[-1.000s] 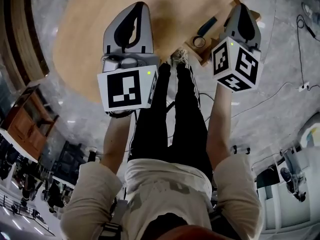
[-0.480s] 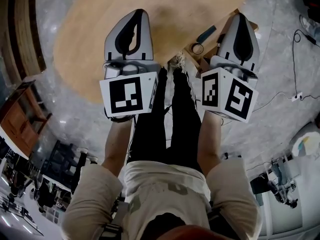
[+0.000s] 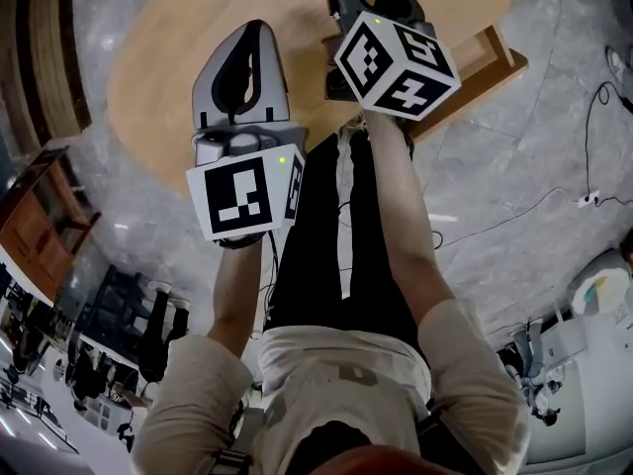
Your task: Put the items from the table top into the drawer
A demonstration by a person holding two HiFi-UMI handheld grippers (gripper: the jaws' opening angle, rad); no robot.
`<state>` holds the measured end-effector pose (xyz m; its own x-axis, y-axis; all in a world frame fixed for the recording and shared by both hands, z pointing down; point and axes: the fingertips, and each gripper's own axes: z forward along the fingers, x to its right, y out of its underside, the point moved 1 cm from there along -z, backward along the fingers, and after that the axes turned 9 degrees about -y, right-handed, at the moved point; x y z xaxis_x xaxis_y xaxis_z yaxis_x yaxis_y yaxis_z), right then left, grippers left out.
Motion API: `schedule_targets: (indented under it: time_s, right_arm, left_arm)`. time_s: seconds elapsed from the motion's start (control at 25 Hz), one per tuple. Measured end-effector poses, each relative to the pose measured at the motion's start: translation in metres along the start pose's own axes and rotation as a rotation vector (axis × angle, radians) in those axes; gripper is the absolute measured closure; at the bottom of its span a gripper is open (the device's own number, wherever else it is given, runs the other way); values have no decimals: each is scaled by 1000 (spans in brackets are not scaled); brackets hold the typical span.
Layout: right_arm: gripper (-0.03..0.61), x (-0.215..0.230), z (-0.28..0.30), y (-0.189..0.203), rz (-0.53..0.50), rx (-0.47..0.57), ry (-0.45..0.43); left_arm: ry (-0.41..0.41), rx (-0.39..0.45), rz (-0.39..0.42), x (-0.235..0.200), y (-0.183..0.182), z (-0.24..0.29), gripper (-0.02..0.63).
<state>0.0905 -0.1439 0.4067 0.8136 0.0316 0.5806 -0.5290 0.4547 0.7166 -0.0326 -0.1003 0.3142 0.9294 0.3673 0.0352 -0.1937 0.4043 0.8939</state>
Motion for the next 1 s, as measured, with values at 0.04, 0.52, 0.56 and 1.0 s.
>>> schedule_targets:
  time_s: [0.04,0.52,0.56,1.0]
  right_arm:
    - [351,5,18,14,7,-34,20]
    - [337,37,115,101,-130,-257,324]
    - [337,38,115,100,-152,-258,349]
    - [542,52,108,87,-231,-285,416]
  left_arm:
    - [-10,-6,-4,-5,5,2,606]
    - [-123,-74,-17,-72,45,-21,606]
    - [-129,-85,-18,-75,49,-24,606]
    - [-104,-62,-42,-74,48,-30,606]
